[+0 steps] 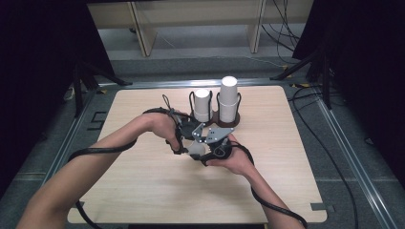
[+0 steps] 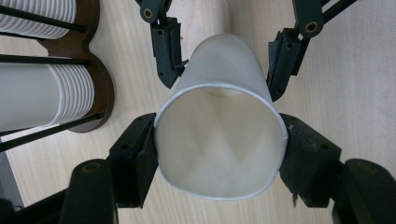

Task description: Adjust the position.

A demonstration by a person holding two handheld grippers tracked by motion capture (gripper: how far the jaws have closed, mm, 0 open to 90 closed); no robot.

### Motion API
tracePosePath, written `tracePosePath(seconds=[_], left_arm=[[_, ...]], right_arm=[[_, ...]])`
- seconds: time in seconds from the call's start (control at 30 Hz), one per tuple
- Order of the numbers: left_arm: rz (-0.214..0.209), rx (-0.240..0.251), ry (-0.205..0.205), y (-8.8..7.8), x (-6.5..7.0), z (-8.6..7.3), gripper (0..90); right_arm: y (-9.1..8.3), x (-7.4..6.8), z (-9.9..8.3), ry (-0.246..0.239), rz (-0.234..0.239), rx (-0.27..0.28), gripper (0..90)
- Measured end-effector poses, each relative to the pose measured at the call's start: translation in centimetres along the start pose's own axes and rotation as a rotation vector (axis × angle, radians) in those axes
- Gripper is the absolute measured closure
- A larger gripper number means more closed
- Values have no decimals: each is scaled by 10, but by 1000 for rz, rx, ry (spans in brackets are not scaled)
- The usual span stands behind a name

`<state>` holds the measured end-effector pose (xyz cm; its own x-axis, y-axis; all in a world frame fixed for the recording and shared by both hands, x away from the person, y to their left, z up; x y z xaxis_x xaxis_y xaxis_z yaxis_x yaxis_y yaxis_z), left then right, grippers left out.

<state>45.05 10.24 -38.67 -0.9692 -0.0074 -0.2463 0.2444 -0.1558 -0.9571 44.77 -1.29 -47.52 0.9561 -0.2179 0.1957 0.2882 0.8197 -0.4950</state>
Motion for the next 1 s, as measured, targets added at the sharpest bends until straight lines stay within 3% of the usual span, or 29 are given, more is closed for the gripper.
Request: tracePosePath(seconds=[0.8, 1.0], left_arm=[[-5, 32, 8, -3, 2, 6, 331], [-11, 89, 10, -3, 2, 5, 297]], right_arm=[[-1, -1, -3, -1, 3, 16, 341], [-1, -3, -5, -9, 8, 30, 343]])
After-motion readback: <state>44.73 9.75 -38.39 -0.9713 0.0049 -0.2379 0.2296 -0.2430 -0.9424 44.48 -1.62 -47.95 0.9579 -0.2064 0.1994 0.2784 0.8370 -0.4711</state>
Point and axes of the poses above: each handheld gripper's, and its own axes: y roughly forward along the jaws, z roughly out of its top, x roughly to its right, the point moved 4 cm from there along y, roughly forward along the jaws, and after that the axes turned 10 degrees about -y, right-handed, at the moved point
